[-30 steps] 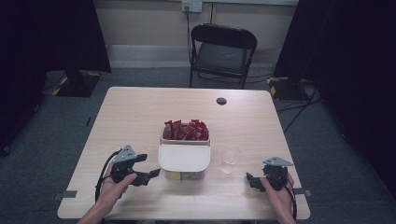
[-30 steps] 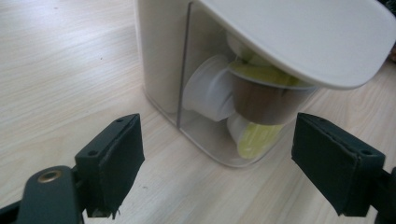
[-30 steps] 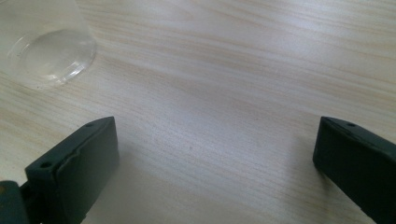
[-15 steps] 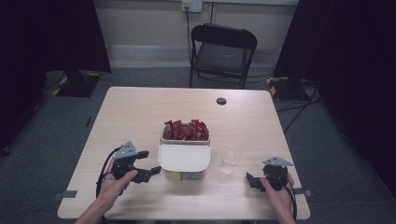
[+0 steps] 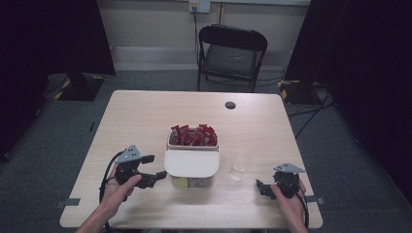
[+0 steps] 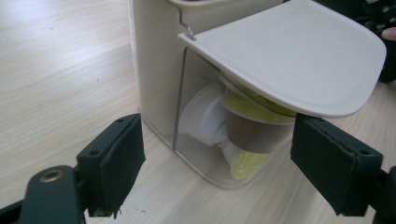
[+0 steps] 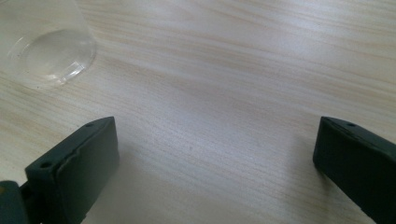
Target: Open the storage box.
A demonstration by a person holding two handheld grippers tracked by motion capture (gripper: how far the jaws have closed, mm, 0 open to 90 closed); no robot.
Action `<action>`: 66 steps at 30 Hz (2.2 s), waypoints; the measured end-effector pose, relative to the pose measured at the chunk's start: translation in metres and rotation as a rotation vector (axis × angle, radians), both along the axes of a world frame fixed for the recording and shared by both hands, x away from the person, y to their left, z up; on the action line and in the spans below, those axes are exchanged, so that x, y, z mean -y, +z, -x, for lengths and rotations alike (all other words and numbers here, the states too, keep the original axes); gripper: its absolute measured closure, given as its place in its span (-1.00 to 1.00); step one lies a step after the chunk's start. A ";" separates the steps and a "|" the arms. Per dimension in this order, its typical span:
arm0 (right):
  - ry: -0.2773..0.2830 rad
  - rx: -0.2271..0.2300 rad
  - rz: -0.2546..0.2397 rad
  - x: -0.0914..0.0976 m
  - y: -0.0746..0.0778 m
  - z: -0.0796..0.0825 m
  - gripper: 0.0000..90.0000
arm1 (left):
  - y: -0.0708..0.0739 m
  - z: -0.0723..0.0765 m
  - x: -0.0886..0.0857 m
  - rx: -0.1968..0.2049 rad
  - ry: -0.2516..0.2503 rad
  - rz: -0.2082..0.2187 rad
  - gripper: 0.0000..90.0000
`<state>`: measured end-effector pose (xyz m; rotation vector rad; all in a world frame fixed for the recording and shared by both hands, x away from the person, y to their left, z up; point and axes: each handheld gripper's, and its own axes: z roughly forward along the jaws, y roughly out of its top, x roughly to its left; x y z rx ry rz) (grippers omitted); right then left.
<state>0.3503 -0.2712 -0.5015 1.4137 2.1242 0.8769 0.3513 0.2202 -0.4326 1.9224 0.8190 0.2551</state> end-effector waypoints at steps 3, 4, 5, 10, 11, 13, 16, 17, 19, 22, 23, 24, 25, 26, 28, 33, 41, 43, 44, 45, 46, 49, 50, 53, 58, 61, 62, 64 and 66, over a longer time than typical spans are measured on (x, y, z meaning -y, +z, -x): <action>0.001 0.001 0.000 0.000 0.000 0.000 -1.00 | 0.002 -0.001 0.002 0.003 -0.001 0.001 -0.62; 0.001 0.001 0.000 0.000 0.000 0.000 -1.00 | 0.003 -0.001 0.003 0.002 -0.002 0.002 -0.62; 0.001 0.001 0.000 0.000 0.000 0.000 -1.00 | 0.003 -0.001 0.004 0.004 -0.005 0.005 -0.62; 0.002 0.001 0.000 0.000 0.000 0.000 -1.00 | 0.007 -0.004 0.008 0.007 -0.005 0.017 -0.64; 0.002 0.001 0.000 0.000 0.000 0.000 -1.00 | 0.007 -0.005 0.008 0.004 -0.006 0.017 -0.64; 0.002 0.001 0.000 0.000 0.000 0.000 -1.00 | 0.006 -0.005 0.010 0.007 -0.017 0.017 -0.63; 0.002 0.001 0.000 0.000 0.000 0.000 -1.00 | 0.009 -0.004 0.011 0.013 -0.021 0.011 -0.62; 0.002 0.001 0.000 0.000 0.000 0.000 -1.00 | 0.010 -0.005 0.010 0.017 -0.016 0.001 -0.62; 0.003 0.000 0.000 0.000 0.000 0.000 -1.00 | 0.012 -0.006 0.011 0.015 -0.015 0.019 -0.63; 0.003 0.001 0.000 0.000 0.000 0.000 -1.00 | 0.017 -0.009 0.012 0.023 -0.020 0.018 -0.63; 0.003 0.001 0.000 0.000 0.000 0.000 -1.00 | 0.018 -0.009 0.012 0.021 -0.020 0.027 -0.63; 0.003 0.001 0.000 0.000 0.000 0.000 -1.00 | 0.019 -0.010 0.012 0.018 -0.020 0.035 -0.63; 0.003 0.001 0.000 0.000 0.000 0.000 -1.00 | 0.020 -0.010 0.012 0.012 -0.021 0.036 -0.63; 0.003 0.001 0.000 0.000 0.000 0.000 -1.00 | 0.020 -0.011 0.012 0.015 -0.018 0.038 -0.64; 0.003 0.001 0.000 0.000 0.000 0.000 -1.00 | 0.021 -0.012 0.012 0.012 -0.018 0.038 -0.64; 0.003 0.001 0.000 0.000 0.000 0.000 -1.00 | 0.026 -0.015 0.014 0.020 -0.016 0.042 -0.64; 0.003 0.001 0.000 0.000 0.000 0.000 -1.00 | 0.029 -0.020 0.018 0.010 -0.016 0.043 -0.64; 0.003 0.001 0.000 0.000 0.000 0.000 -1.00 | 0.030 -0.022 0.019 0.010 -0.013 0.054 -0.65; 0.003 0.001 0.001 0.000 0.000 0.000 -1.00 | 0.030 -0.023 0.019 0.008 -0.016 0.053 -0.65; 0.003 0.001 0.001 0.000 0.000 0.000 -1.00 | 0.030 -0.023 0.019 0.005 -0.014 0.047 -0.65; 0.003 0.001 0.000 0.000 0.000 0.000 -1.00 | 0.030 -0.024 0.019 0.004 -0.007 0.039 -0.65; 0.003 0.001 0.001 0.000 0.000 0.000 -1.00 | 0.032 -0.027 0.019 -0.018 -0.010 0.041 -0.65; 0.003 0.001 0.001 0.000 0.000 0.000 -1.00 | 0.032 -0.028 0.019 -0.016 -0.011 0.036 -0.65; 0.005 0.001 0.000 0.000 0.000 0.000 -1.00 | 0.036 -0.030 0.020 -0.022 -0.008 0.042 -0.65; 0.007 0.000 0.001 0.000 0.000 -0.001 -1.00 | 0.036 -0.035 0.019 -0.043 -0.020 0.062 -0.64; 0.005 -0.002 0.001 0.000 0.000 -0.001 -1.00 | 0.038 -0.039 0.020 -0.047 -0.024 0.045 -0.64; 0.006 -0.002 0.001 0.000 0.000 -0.001 -1.00 | 0.039 -0.039 0.020 -0.045 -0.019 0.049 -0.64; 0.007 -0.002 0.001 0.000 0.000 -0.001 -1.00 | 0.042 -0.042 0.021 -0.044 -0.018 0.059 -0.64; 0.007 -0.002 0.001 0.000 0.000 -0.001 -1.00 | 0.044 -0.045 0.022 -0.042 -0.017 0.063 -0.64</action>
